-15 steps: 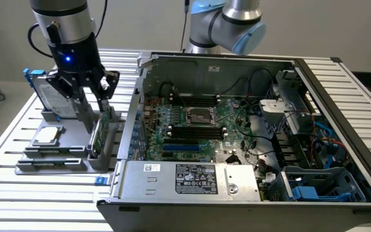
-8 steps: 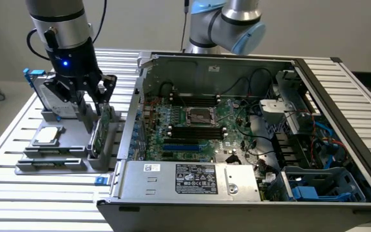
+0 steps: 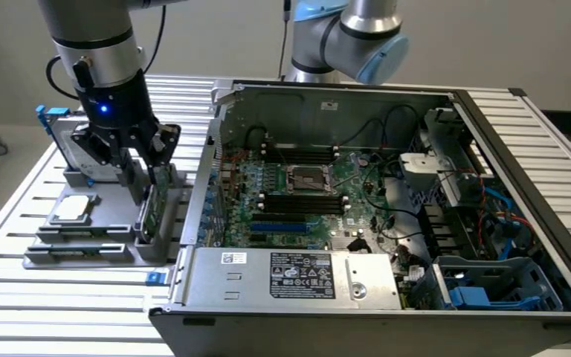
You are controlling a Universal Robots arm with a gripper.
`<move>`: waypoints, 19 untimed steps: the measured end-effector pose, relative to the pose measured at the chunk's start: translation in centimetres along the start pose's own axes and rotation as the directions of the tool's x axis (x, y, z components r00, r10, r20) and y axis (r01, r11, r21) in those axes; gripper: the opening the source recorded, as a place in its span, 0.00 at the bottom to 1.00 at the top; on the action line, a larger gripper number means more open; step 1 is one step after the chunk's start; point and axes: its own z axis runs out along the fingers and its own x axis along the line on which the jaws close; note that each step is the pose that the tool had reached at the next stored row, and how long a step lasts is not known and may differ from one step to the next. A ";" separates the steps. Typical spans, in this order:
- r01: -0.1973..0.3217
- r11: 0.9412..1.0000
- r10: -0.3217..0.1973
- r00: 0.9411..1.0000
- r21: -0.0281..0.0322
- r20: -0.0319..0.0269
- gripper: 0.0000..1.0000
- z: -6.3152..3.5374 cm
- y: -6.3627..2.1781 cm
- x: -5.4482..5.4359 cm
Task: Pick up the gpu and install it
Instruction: 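Pick up the gpu and move the gpu toward the slot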
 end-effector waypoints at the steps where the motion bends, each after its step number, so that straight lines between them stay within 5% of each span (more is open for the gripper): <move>1: 0.000 1.000 0.000 1.000 0.000 0.000 0.42 0.18 0.00 0.0; 19: -0.001 1.000 0.001 1.000 0.000 0.000 0.42 3.24 -0.12 -0.4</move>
